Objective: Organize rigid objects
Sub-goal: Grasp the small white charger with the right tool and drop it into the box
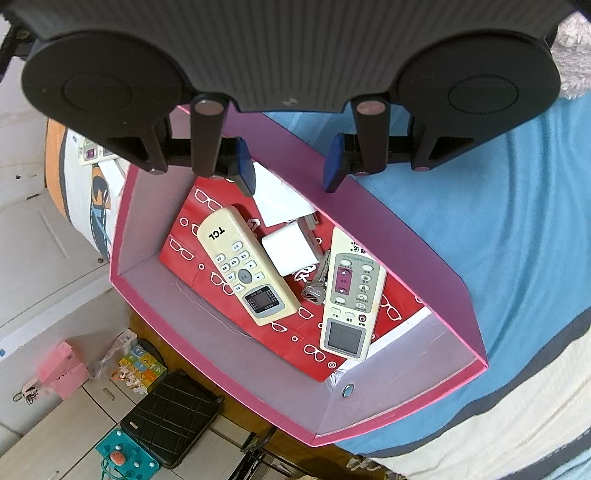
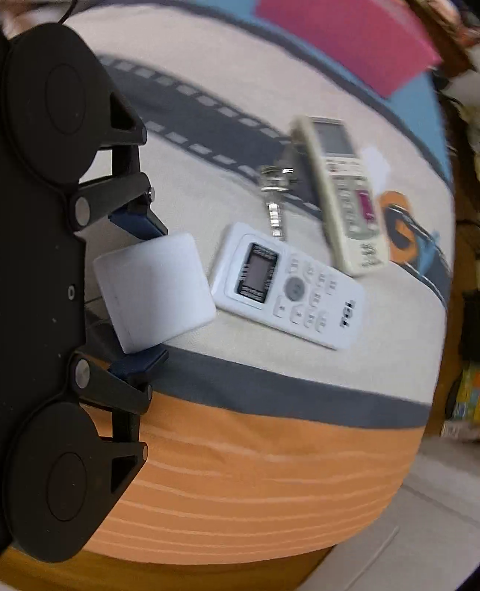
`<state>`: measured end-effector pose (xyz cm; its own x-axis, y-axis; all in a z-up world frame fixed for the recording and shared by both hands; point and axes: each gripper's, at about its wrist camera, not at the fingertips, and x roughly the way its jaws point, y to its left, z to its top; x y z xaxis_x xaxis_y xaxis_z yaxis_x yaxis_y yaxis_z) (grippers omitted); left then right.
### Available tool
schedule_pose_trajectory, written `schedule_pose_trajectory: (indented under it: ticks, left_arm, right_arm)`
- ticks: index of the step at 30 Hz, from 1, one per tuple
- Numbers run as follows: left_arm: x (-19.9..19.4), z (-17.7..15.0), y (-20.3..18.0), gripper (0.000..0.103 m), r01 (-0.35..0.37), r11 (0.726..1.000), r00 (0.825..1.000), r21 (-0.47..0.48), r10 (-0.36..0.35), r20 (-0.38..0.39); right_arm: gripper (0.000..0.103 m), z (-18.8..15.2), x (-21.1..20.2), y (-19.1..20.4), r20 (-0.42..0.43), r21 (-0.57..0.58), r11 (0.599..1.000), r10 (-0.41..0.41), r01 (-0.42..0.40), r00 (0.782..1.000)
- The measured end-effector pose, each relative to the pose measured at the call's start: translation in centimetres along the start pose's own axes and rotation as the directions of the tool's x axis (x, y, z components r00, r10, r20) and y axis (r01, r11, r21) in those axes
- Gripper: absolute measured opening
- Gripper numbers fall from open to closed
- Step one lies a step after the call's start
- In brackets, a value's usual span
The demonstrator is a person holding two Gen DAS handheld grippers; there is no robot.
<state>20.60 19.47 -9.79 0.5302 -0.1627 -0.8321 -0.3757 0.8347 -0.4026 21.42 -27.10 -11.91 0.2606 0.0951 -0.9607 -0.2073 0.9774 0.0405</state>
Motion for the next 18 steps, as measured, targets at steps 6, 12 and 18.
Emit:
schedule_pose_trajectory:
  ticks: [6, 12, 18]
  left_arm:
    - [-0.1, 0.0, -0.2, 0.039, -0.012, 1.0, 1.0, 0.02, 0.012, -0.001]
    - [-0.2, -0.1, -0.9, 0.042, -0.049, 0.996, 0.999, 0.072, 0.048, 0.017]
    - [-0.6, -0.3, -1.6, 0.042, -0.082, 0.988, 0.997, 0.131, 0.079, 0.026]
  right_arm:
    - [0.068, 0.2, -0.1, 0.5, -0.009, 0.093, 0.993, 0.077, -0.076, 0.997]
    - [0.066, 1.1, -1.5, 2.6, 0.049, 0.11, 0.977, 0.178, -0.183, 0.983]
    - [0.066, 1.7, -3.1, 6.4, 0.078, 0.047, 0.981, 0.185, -0.189, 0.98]
